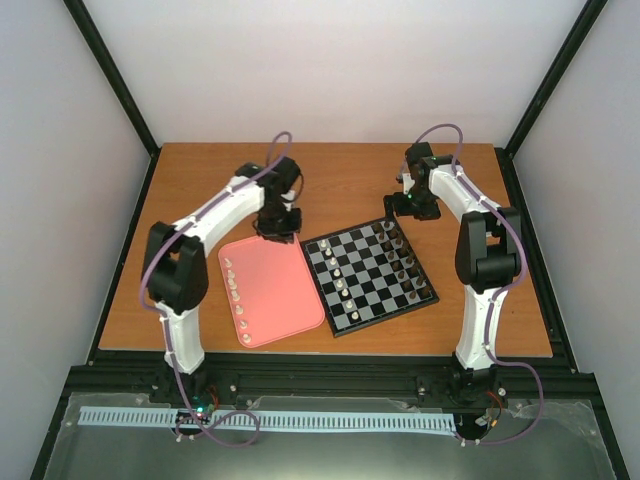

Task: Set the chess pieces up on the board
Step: Place the chess piece on the chessboard.

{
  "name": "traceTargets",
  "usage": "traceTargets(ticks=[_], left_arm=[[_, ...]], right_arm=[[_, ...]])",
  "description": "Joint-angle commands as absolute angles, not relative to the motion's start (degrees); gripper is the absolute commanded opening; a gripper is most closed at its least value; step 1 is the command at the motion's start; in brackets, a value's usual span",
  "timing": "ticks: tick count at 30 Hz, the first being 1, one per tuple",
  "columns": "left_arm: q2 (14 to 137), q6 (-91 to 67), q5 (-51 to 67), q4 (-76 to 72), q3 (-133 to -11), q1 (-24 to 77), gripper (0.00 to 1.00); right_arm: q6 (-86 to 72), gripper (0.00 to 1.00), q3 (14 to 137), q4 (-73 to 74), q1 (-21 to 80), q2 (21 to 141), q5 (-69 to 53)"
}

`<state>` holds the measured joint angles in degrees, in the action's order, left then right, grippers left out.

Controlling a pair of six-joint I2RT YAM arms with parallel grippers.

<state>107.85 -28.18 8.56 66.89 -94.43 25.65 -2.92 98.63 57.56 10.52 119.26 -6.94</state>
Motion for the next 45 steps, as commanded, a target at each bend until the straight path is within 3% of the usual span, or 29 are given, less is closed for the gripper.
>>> traceTargets(ticks=[1,15,32,45], left_arm=[[113.7,-31.0,8.5,66.8,-99.4,29.4,0.04],[125.1,-31.5,8.2,64.8,-108.8,31.4,0.04],[126.0,-30.9,8.9,64.1,-106.2,32.0,0.04],[127.8,-30.6,10.4,63.9,-106.1,32.3,0.04]], right_arm=[[-2.6,1.00,99.7,57.0,10.3,119.3,-7.4],[-2.7,1.00,98.2,56.1,9.8,117.7,-7.8],[-3.4,1.00,99.4,53.7,9.7,110.2,-9.2],[-4.0,1.00,101.2,55.2,9.1,111.3,-7.1]])
